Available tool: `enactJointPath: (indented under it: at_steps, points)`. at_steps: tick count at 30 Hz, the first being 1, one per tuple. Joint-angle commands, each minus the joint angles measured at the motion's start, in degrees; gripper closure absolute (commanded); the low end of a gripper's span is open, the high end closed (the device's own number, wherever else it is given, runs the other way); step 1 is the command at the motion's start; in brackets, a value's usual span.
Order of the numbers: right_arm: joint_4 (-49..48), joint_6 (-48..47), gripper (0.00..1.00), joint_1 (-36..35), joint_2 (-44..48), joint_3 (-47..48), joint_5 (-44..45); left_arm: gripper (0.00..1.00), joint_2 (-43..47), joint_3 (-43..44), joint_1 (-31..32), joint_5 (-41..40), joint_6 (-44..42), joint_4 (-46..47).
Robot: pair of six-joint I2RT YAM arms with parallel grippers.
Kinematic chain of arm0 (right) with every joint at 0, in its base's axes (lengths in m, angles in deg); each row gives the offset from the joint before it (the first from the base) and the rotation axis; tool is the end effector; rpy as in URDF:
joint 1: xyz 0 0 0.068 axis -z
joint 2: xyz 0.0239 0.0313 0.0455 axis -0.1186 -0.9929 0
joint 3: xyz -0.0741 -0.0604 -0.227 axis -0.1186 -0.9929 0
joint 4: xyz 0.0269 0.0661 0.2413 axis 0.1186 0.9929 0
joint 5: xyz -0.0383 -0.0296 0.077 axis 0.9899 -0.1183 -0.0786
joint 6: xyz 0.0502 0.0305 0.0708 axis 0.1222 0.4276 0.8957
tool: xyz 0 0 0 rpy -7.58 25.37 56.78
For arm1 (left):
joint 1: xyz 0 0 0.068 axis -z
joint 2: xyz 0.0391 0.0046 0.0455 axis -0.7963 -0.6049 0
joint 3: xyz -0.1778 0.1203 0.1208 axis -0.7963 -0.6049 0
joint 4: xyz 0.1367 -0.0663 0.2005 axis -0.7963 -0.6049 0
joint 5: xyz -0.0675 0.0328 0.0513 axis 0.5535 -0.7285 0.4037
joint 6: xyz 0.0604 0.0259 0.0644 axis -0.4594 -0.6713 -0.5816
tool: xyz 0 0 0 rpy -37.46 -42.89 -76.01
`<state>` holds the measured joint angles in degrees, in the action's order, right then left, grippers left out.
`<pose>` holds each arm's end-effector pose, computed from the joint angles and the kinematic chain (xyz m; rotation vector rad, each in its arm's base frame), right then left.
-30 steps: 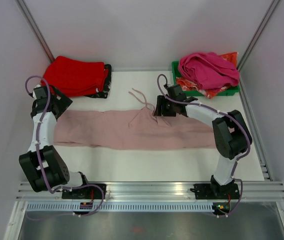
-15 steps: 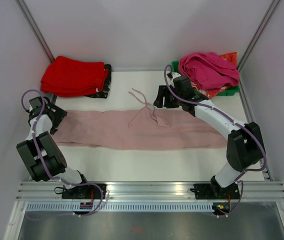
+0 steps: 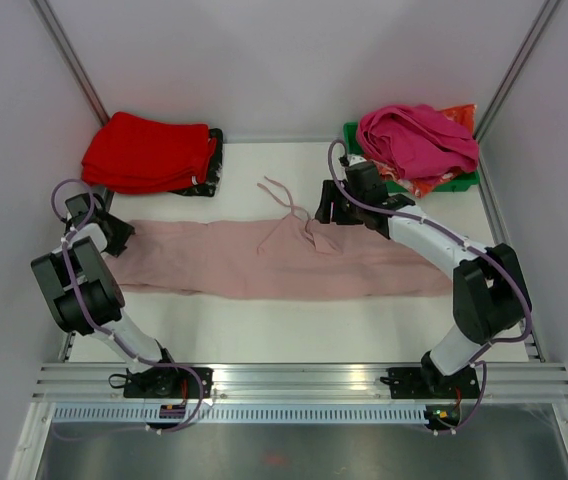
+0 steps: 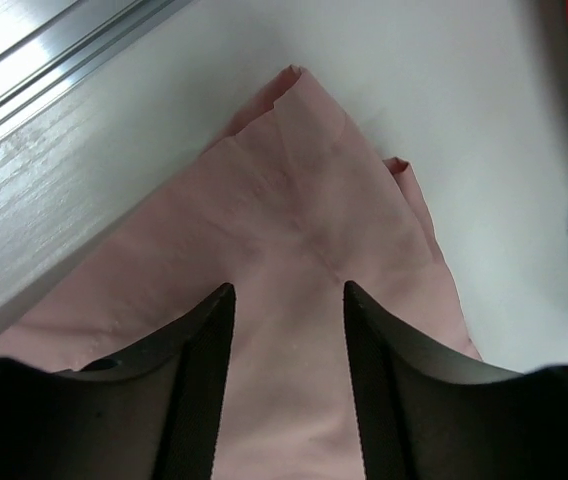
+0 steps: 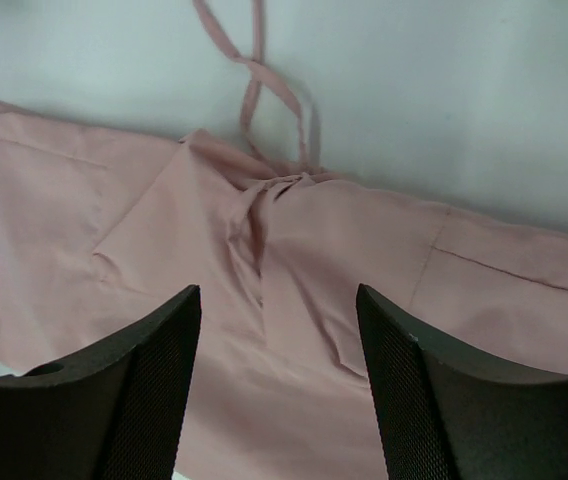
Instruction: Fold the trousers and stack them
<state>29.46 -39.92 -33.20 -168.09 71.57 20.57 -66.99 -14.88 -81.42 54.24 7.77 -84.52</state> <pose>0.3499 0.1824 0.2017 -0.0934 2.3378 0.5629 0.3223 0.1699 0.1179 -1.2862 2.1325 -0.1258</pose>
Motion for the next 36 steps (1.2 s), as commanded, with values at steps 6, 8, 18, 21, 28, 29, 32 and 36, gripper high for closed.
enactJointPath:
  at_steps: [6, 8, 18, 21, 28, 29, 32, 36]
  points:
    - [2.79, 8.17, 0.3, 3.01, 4.73, -4.95, 15.05, 0.57, -6.43, 4.42, -0.1, 1.13, 2.54, 6.95]
    - [3.14, 9.41, 0.3, 4.94, 6.49, -7.24, 14.71, 0.57, -8.27, 4.6, -0.1, 2.09, 2.9, 8.61]
    - [6.93, 10.47, 0.28, 20.14, 13.53, -15.85, 20.59, 0.55, -4.79, 7.58, -0.01, 3.94, 0.09, 6.54]
    - [4.82, 10.91, 0.27, 24.1, 11.87, -16.39, 19.98, 0.4, 2.05, 9.17, 0.08, 4.21, -1.23, 3.45]
    - [0.25, 12.05, 0.27, 25.95, 7.21, -14.02, 15.33, 0.08, 22.1, 2.51, 0.25, -4.38, -1.86, -11.3]
    - [0.07, 12.4, 0.27, 25.95, 6.68, -13.75, 14.45, 0.05, 24.65, 0.75, 0.17, -6.5, -0.72, -13.07]
    - [-0.81, 12.93, 0.27, 25.87, 5.18, -13.14, 9.53, 0.0, 34.32, -6.1, 0.17, -11.16, 5.43, -19.3]
    - [-2.92, 12.75, 0.27, 25.86, 4.74, -14.1, 5.66, 0.0, 44.78, -16.3, 0.08, -13.81, 15.54, -22.48]
